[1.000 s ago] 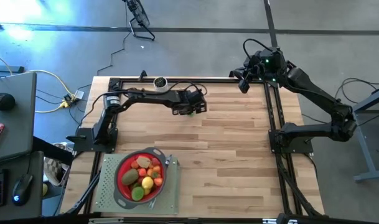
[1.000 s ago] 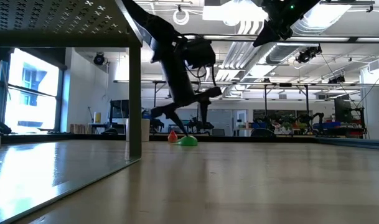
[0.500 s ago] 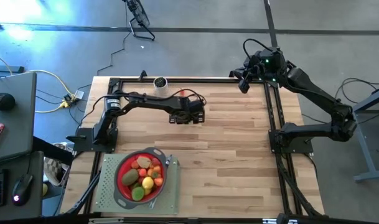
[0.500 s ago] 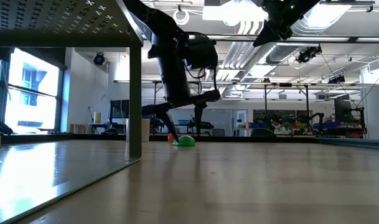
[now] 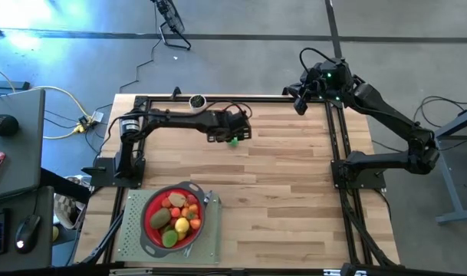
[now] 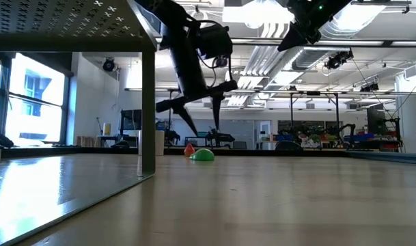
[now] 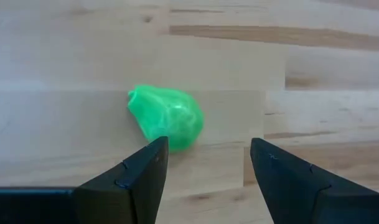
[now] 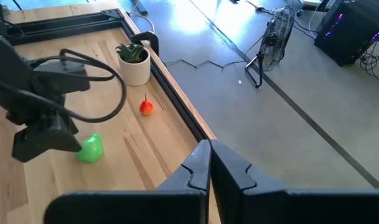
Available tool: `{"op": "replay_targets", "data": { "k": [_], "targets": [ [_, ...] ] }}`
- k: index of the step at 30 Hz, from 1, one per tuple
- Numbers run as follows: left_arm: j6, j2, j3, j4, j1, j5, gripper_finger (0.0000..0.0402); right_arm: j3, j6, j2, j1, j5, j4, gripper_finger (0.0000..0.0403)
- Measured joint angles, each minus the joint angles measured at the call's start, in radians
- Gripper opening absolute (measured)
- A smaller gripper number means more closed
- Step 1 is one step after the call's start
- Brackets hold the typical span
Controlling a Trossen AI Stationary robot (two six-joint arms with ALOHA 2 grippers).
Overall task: Pick & Place Fruit
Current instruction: Put the half avocado into the red strainer bowl on the shelf
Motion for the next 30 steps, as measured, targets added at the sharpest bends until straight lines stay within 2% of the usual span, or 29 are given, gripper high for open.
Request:
{"op": "replay_targets", "data": {
  "k": [7,11,15,24,30],
  "targets": [
    [0.19,-0.005,0.0,0.016,0.018,0.023,0.0223,0.0,0.002,0.0,0.0,0.0,0.0,0.0003],
    [0.442,-0.007,0.0,0.031,0.017,0.033,0.0223,0.0,0.002,0.0,0.0,-0.003,0.0,0.0003],
    [0.691,-0.007,0.0,0.058,0.016,0.11,0.0223,0.0,0.002,0.0,0.0,-0.003,0.0,0.0003],
    [1.033,-0.007,0.0,0.103,0.016,0.222,0.0223,0.0,0.002,0.0,0.0,-0.002,0.0,0.0003],
    [1.312,-0.017,0.001,0.033,0.016,0.227,0.0223,0.0,0.032,0.0,0.0,0.002,0.0,0.0003]
  ]
}}
